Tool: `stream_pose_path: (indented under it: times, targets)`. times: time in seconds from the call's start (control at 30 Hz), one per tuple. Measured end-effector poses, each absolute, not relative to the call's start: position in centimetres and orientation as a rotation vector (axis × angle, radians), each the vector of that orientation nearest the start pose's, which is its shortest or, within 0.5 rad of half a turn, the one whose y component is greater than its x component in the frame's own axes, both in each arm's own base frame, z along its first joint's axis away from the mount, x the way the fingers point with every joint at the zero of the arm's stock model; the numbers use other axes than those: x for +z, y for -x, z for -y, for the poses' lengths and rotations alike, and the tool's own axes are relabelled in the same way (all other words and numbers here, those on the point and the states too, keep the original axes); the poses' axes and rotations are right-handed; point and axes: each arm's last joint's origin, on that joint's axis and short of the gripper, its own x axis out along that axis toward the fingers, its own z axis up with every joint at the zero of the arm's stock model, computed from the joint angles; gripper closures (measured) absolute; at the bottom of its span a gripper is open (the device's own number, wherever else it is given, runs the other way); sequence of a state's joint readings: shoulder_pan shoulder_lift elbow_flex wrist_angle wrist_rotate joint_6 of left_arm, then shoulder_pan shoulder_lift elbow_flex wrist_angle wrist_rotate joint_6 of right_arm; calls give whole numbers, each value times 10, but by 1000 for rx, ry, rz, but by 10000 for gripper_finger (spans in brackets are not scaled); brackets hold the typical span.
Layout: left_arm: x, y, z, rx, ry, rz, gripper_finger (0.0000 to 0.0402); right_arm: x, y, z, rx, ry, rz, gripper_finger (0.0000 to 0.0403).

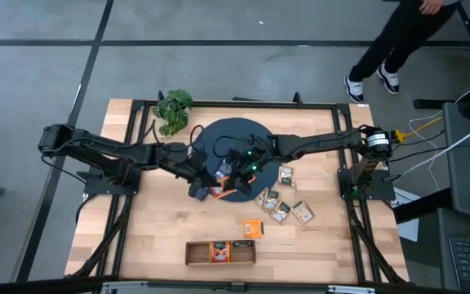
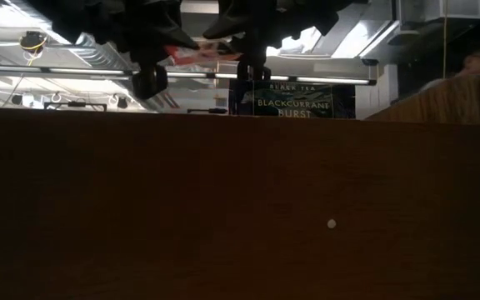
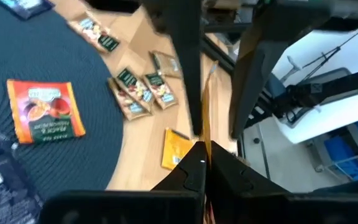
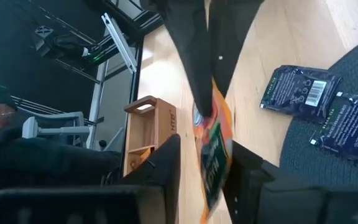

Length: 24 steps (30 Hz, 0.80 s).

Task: Pick & Place Tea
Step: Put the orange tea bag into the middle section of the wooden organizer

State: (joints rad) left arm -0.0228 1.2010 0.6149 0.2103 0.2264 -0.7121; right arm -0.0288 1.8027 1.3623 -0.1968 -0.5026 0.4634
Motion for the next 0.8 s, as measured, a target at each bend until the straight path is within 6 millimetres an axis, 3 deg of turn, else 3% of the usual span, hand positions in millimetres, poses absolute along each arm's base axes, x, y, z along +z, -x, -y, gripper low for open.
stream_pose_path:
  times: [0.4,0.57,0.8]
  targets:
    - [233,-239,20,-70,719,-424,399,254,-403,-3,315,-609,-725,353]
    - [233,-238,20,-59,722,-430,398,255,-403,-3,333,-588,-709,394]
    - [231,-237,19,-51,743,-459,392,255,-404,-4,336,-589,-710,398]
